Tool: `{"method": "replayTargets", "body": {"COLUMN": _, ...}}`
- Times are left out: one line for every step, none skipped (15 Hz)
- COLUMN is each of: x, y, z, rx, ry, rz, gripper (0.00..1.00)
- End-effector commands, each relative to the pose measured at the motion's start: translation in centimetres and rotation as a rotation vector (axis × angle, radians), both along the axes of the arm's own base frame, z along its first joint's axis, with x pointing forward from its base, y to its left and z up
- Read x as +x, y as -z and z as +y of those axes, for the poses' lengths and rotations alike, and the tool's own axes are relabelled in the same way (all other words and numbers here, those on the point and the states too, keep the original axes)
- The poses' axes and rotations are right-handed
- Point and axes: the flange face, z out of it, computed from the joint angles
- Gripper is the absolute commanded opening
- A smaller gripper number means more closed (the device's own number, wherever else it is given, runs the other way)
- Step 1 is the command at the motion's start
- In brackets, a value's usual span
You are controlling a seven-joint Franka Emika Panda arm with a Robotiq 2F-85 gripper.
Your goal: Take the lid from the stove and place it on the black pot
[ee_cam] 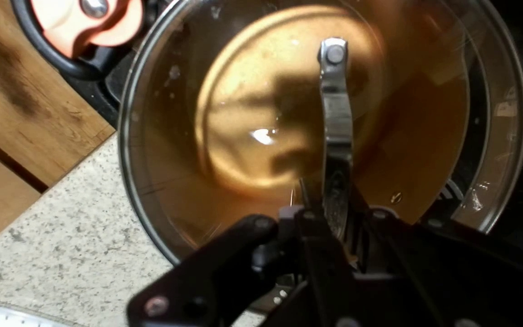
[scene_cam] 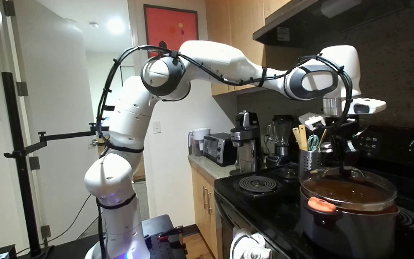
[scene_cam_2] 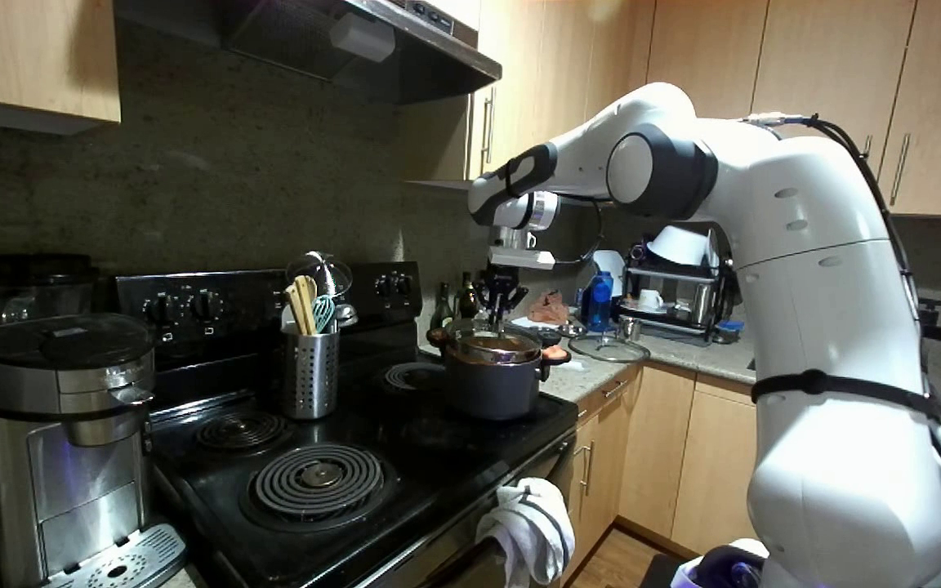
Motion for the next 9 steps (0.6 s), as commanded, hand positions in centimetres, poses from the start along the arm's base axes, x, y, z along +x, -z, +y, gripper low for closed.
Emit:
{"method": "replayTargets", "body": {"x": 0.5, "y": -1.1, "z": 0.1, "rx": -0.013, "ry": 0.028, "rz": 0.016, "gripper": 0.04}}
{"method": "replayTargets", "body": {"x": 0.5, "y": -1.0, "z": 0.1, "rx": -0.014, "ry": 0.027, "rz": 0.018, "gripper": 0.04}}
{"method": "replayTargets", "body": {"x": 0.5, "y": -0.9, "z": 0.1, "rx": -0.015, "ry": 0.026, "rz": 0.021, "gripper": 0.04}}
{"method": "replayTargets", "body": {"x": 0.6, "y": -0.8, "z": 0.1, "rx": -0.016, "ry": 0.025, "rz": 0.024, "gripper": 0.04}}
{"method": "replayTargets", "body": {"x": 0.6, "y": -0.7, "z": 0.2, "rx": -0.016, "ry": 0.024, "rz": 0.026, "gripper": 0.04}}
{"method": "replayTargets", "body": {"x": 0.7, "y": -0.6, "z": 0.2, "rx": -0.015, "ry": 0.023, "rz": 0.028, "gripper": 0.04}}
{"method": "replayTargets", "body": {"x": 0.7, "y": -0.4, "z": 0.2, "rx": -0.014, "ry": 0.021, "rz": 0.031, "gripper": 0.04}}
{"method": "replayTargets", "body": {"x": 0.8, "y": -0.3, "z": 0.2, "rx": -0.014, "ry": 0.019, "rz": 0.035, "gripper": 0.04}}
{"method": "replayTargets", "body": {"x": 0.9, "y": -0.1, "z": 0.3, "rx": -0.014, "ry": 0.018, "rz": 0.037, "gripper": 0.04}}
